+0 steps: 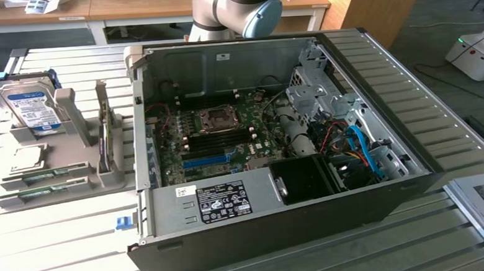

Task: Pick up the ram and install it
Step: 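Pick up the ram and move it above insertion slot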

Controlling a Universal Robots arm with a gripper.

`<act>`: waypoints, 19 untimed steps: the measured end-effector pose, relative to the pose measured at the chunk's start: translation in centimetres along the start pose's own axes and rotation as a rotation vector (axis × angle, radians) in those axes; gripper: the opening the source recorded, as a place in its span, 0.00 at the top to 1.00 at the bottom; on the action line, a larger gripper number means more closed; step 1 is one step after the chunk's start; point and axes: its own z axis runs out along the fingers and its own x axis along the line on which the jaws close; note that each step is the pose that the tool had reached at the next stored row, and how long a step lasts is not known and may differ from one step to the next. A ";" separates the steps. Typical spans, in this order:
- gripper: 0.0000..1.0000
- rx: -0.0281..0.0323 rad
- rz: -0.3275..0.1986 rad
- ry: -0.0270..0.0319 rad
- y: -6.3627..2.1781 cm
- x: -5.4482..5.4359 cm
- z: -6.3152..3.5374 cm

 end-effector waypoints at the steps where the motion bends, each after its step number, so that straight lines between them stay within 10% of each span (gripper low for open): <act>1: 0.90 -0.0001 -0.004 0.0001 0.00 0.0 0.00; 19: 0.90 -0.0029 -0.114 0.0027 0.00 0.0 0.00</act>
